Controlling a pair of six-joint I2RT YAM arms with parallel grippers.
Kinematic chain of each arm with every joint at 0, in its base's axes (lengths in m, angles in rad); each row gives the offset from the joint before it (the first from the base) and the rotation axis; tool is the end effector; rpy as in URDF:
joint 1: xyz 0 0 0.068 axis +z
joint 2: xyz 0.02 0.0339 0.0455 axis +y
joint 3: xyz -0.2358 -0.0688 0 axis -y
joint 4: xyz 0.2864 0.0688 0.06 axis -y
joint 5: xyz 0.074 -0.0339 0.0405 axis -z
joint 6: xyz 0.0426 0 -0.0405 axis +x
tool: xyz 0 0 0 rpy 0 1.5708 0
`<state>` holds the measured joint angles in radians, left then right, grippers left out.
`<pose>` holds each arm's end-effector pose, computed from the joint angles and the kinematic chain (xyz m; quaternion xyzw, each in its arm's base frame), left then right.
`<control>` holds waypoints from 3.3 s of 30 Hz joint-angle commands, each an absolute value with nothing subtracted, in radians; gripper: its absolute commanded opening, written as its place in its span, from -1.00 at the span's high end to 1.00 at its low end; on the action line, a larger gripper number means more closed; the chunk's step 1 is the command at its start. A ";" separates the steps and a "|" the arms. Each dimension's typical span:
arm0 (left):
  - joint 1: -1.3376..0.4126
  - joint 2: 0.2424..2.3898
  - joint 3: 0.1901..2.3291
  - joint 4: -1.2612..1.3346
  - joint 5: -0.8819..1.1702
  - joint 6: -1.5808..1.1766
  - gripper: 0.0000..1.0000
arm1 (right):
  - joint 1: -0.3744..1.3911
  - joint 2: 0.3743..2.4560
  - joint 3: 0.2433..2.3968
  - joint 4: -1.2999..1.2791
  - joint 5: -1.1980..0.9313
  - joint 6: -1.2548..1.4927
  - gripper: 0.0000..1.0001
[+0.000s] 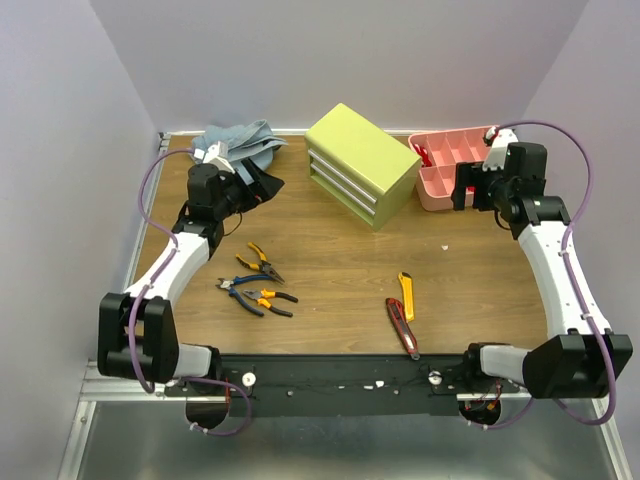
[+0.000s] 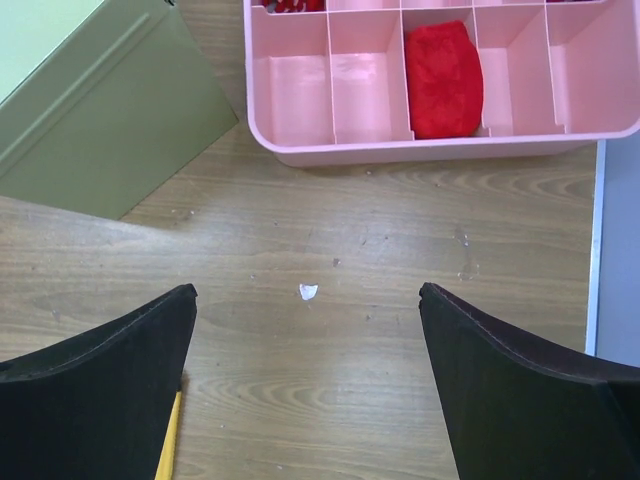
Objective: Sort the tools into containers
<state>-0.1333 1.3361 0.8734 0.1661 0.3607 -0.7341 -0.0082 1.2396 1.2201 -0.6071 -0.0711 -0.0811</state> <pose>0.3520 -0.0624 0.2354 -0.1321 0.7869 -0.3768 0.4704 0.3252 0.0004 0.3226 -0.0486 0.8889 0.0113 0.4554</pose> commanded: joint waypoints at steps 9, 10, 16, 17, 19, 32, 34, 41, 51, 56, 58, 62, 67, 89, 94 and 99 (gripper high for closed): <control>-0.232 1.603 1.052 0.228 0.443 -0.943 -0.97 | -0.006 1.466 1.521 -0.617 -0.432 -0.137 -1.00; -0.238 1.618 1.048 0.268 0.462 -0.957 -0.97 | -0.005 1.503 1.560 -0.611 -0.463 -0.112 -0.99; -0.284 1.775 1.043 0.673 0.655 -1.081 -0.58 | 0.043 1.574 1.604 -0.604 -0.590 -0.110 -0.92; -0.287 1.808 1.045 0.724 0.655 -1.097 -0.56 | 0.052 1.581 1.609 -0.609 -0.598 -0.115 -0.91; -0.291 1.841 1.051 0.758 0.640 -1.126 -0.46 | 0.078 1.601 1.617 -0.612 -0.598 -0.120 -0.87; -0.307 2.082 1.203 0.838 0.615 -1.221 -0.20 | 0.147 1.712 1.684 -0.557 -0.572 -0.074 -0.56; -0.308 2.106 1.215 0.836 0.611 -1.227 -0.20 | 0.152 1.726 1.695 -0.557 -0.574 -0.063 -0.53; -0.318 2.164 1.249 0.910 0.603 -1.258 -0.20 | 0.160 1.758 1.717 -0.574 -0.551 -0.080 -0.54; -0.334 2.250 1.259 1.193 0.632 -1.302 -0.30 | 0.160 1.747 1.674 -0.583 -0.525 -0.107 -0.61; -0.339 2.284 1.288 1.284 0.632 -1.305 -0.24 | 0.161 1.738 1.661 -0.592 -0.494 -0.123 -0.63; -0.344 2.310 1.321 1.305 0.643 -1.307 -0.07 | 0.161 1.736 1.657 -0.594 -0.495 -0.126 -0.63; -0.348 2.322 1.341 1.328 0.647 -1.301 0.36 | 0.161 1.741 1.654 -0.592 -0.492 -0.124 -0.63; -0.347 2.307 1.298 1.336 0.646 -1.307 0.51 | 0.160 1.749 1.655 -0.584 -0.491 -0.120 -0.63; -0.230 2.048 0.999 1.209 0.752 -1.220 0.76 | 0.161 1.764 1.657 -0.551 -0.517 -0.117 -0.63; -0.190 1.971 0.898 1.160 0.776 -1.180 0.73 | 0.160 1.755 1.654 -0.538 -0.525 -0.115 -0.63; -0.175 1.890 0.850 1.007 0.764 -1.115 0.07 | 0.160 1.730 1.635 -0.529 -0.528 -0.113 -0.64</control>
